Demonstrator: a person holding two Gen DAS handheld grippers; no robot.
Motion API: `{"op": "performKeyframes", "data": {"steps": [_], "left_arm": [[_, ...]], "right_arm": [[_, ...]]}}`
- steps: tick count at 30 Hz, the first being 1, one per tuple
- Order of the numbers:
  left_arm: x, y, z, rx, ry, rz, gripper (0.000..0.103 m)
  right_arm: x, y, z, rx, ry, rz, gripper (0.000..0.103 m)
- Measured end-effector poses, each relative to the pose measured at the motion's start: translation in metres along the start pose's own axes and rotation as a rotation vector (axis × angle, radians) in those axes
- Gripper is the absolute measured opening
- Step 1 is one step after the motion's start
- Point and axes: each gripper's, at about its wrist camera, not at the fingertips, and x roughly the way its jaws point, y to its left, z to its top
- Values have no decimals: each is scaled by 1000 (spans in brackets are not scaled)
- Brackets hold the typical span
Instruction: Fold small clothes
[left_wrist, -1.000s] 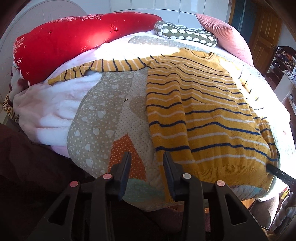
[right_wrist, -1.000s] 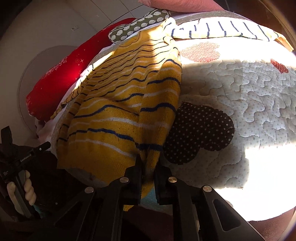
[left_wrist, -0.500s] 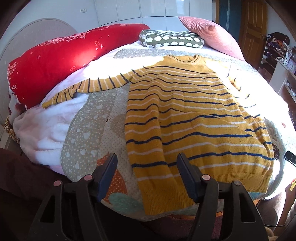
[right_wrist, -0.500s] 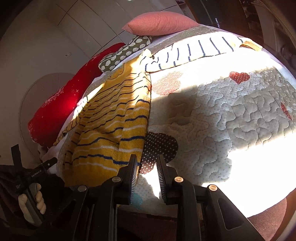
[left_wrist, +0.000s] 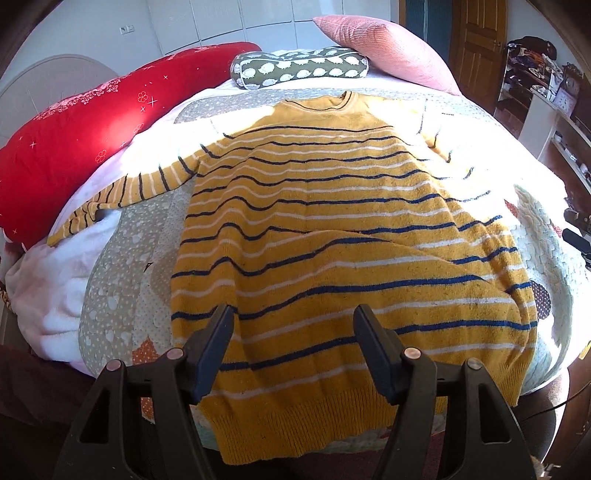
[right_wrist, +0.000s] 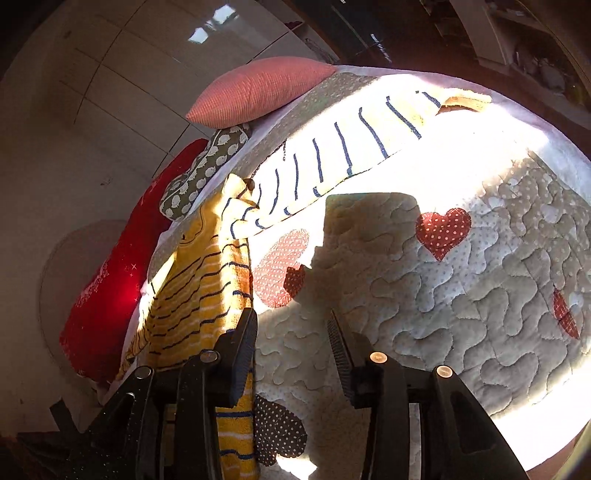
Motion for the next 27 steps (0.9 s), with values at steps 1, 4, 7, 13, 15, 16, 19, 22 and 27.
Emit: {"op": "performKeyframes", "data": {"steps": [1, 4, 7, 13, 15, 16, 19, 22, 27], "left_arm": [[0, 0, 1, -3, 0, -1, 66], [1, -8, 9, 9, 1, -18, 67], [2, -25, 25, 42, -8, -66, 67], [12, -81, 69, 95, -28, -130, 72], [20, -102, 82, 118, -20, -151, 72], [24, -113, 88, 128, -11, -165, 72], [38, -143, 104, 153, 21, -198, 72], [48, -167, 114, 177, 39, -208, 72], [60, -197, 123, 225, 53, -208, 72]], "right_arm": [[1, -4, 6, 23, -4, 13, 43], [2, -9, 16, 38, -13, 21, 44], [7, -13, 26, 34, -22, -3, 44], [13, -42, 55, 100, -46, -13, 45], [16, -51, 65, 114, -47, -31, 46], [18, -56, 70, 120, -45, -37, 46], [24, -68, 83, 143, -35, -45, 47], [29, -79, 91, 169, -32, -37, 47], [39, -90, 100, 179, -28, -38, 47]]}}
